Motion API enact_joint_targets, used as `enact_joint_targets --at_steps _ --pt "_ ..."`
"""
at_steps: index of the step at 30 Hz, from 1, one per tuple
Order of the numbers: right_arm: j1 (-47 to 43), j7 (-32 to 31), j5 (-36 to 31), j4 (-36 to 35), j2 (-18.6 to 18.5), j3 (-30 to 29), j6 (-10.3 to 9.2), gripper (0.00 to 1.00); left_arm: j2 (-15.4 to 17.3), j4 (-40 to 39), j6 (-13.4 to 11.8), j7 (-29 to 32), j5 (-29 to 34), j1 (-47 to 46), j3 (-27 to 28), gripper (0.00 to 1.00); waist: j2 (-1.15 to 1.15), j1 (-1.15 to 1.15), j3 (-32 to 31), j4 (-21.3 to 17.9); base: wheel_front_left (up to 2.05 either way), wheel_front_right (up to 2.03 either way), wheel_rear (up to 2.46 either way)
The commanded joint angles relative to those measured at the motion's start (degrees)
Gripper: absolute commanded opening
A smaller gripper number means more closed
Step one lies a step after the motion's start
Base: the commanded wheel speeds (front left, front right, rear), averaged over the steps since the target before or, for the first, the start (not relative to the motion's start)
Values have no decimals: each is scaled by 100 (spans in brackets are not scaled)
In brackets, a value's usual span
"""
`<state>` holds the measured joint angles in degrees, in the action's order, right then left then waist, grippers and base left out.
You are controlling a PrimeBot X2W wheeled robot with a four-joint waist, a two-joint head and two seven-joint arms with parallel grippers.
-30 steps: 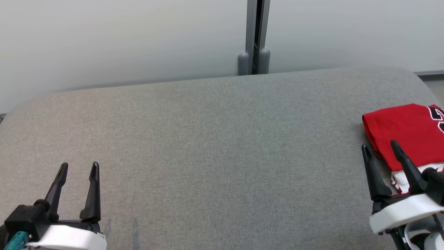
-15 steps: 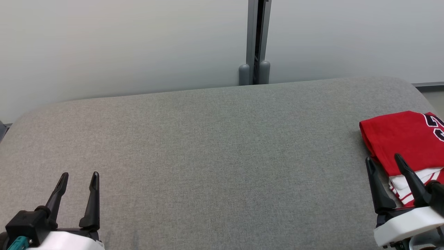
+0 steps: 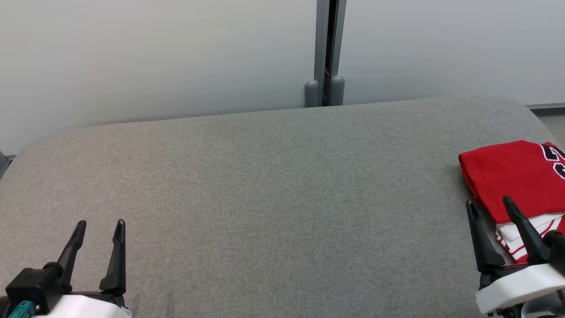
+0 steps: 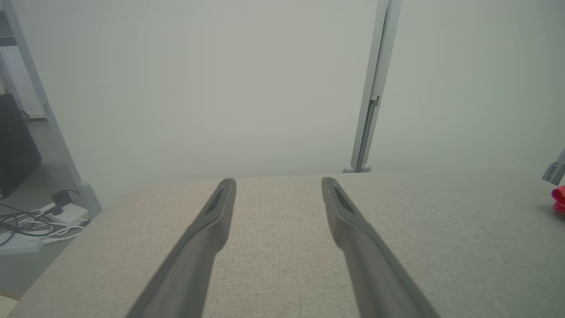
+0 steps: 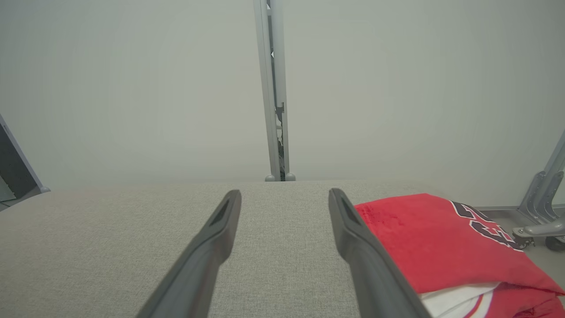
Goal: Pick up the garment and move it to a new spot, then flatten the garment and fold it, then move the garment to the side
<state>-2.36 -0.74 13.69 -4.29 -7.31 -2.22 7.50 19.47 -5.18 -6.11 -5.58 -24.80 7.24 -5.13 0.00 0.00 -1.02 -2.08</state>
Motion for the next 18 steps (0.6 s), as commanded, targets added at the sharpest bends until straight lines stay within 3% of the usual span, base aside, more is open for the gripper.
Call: enact_joint_targets --at_steps 1,18 --pt "-36 -1 26 -14 1 -26 -2 100 39 -8 -29 -1 -16 -2 0 100 0 0 0 4 0 0 0" --pt "-30 22 42 8 37 -30 -2 100 101 3 -60 4 -59 -50 -15 100 0 0 15 36 0 0 0"
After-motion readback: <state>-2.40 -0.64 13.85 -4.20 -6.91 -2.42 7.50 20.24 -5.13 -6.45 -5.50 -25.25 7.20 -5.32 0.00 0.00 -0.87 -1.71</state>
